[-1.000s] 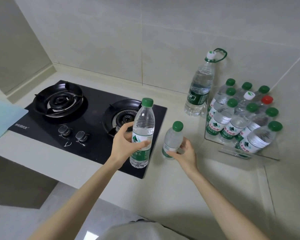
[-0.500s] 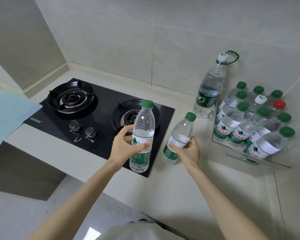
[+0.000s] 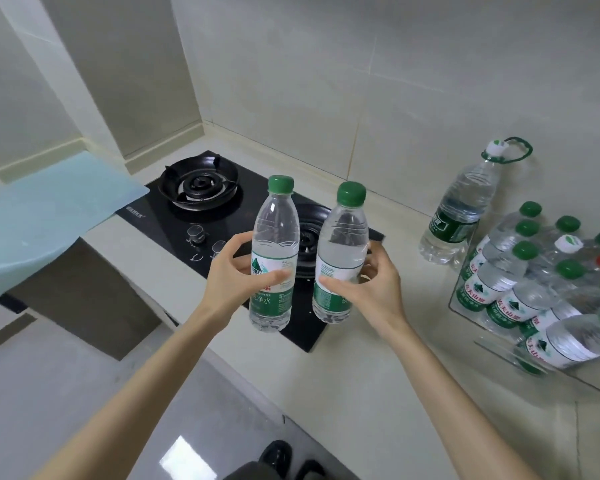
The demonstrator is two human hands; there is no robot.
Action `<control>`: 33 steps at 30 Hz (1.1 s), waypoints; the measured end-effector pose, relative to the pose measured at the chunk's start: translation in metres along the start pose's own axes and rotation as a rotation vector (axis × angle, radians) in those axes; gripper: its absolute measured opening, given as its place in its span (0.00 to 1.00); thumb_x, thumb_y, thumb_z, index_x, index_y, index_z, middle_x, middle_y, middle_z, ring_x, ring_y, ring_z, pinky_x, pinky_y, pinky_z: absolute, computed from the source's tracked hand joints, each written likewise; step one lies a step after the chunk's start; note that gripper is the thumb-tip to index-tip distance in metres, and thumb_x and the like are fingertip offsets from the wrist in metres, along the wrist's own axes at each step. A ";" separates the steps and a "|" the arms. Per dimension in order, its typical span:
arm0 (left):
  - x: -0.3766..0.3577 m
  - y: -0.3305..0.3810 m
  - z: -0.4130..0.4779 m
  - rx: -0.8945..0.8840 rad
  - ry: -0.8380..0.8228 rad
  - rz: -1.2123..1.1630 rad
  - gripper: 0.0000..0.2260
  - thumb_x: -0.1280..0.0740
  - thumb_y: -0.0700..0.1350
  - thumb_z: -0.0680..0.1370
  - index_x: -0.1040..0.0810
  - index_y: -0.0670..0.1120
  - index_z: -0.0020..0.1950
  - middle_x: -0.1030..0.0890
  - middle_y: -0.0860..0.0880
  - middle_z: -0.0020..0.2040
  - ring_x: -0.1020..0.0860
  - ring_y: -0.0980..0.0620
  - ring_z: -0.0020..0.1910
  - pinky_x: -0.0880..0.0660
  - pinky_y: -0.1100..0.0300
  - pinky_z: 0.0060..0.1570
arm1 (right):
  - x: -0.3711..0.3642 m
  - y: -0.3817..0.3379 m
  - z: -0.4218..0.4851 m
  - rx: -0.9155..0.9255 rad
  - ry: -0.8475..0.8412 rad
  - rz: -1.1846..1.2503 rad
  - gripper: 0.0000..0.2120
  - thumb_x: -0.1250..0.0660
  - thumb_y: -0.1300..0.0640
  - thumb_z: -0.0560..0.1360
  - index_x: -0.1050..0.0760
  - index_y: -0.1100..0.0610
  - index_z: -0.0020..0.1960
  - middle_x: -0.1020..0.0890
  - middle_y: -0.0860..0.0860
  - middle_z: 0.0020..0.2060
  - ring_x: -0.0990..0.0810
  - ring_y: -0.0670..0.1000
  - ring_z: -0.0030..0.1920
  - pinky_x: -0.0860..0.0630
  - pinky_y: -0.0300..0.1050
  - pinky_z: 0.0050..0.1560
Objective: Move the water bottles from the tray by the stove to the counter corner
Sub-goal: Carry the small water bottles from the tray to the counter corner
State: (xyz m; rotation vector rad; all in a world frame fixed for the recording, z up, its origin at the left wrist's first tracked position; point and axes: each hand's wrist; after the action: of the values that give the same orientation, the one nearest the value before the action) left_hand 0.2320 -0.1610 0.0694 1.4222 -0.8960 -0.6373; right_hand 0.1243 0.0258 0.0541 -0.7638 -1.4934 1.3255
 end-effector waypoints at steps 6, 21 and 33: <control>0.044 0.003 -0.037 -0.020 0.148 -0.025 0.27 0.20 0.38 0.64 0.25 0.51 0.59 0.14 0.54 0.42 0.16 0.55 0.42 0.21 0.64 0.37 | -0.045 -0.021 -0.011 0.037 -0.109 0.068 0.28 0.18 0.54 0.59 0.27 0.47 0.53 0.17 0.46 0.46 0.19 0.45 0.48 0.20 0.44 0.46; 0.221 -0.014 -0.127 -0.050 0.458 -0.083 0.31 0.20 0.51 0.53 0.25 0.59 0.54 0.14 0.52 0.45 0.15 0.52 0.44 0.20 0.61 0.37 | -0.209 -0.097 -0.074 0.184 -0.443 0.077 0.28 0.19 0.50 0.57 0.27 0.42 0.53 0.19 0.46 0.48 0.21 0.48 0.51 0.20 0.45 0.48; 0.427 -0.048 -0.233 -0.046 0.737 -0.072 0.39 0.20 0.53 0.52 0.26 0.53 0.61 0.14 0.49 0.46 0.16 0.50 0.47 0.19 0.51 0.47 | -0.422 -0.171 -0.187 0.340 -0.697 0.087 0.29 0.17 0.54 0.58 0.26 0.48 0.55 0.19 0.42 0.46 0.22 0.39 0.44 0.25 0.33 0.43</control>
State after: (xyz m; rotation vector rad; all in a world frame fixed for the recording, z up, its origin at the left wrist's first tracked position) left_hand 0.6628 -0.3891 0.0993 1.4929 -0.2451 -0.1464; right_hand 0.4658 -0.3247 0.1048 -0.1377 -1.6919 1.9742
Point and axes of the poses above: each hand's wrist, its own z-axis towards the middle knuckle, its own x-axis out of the back of the hand, y = z × x
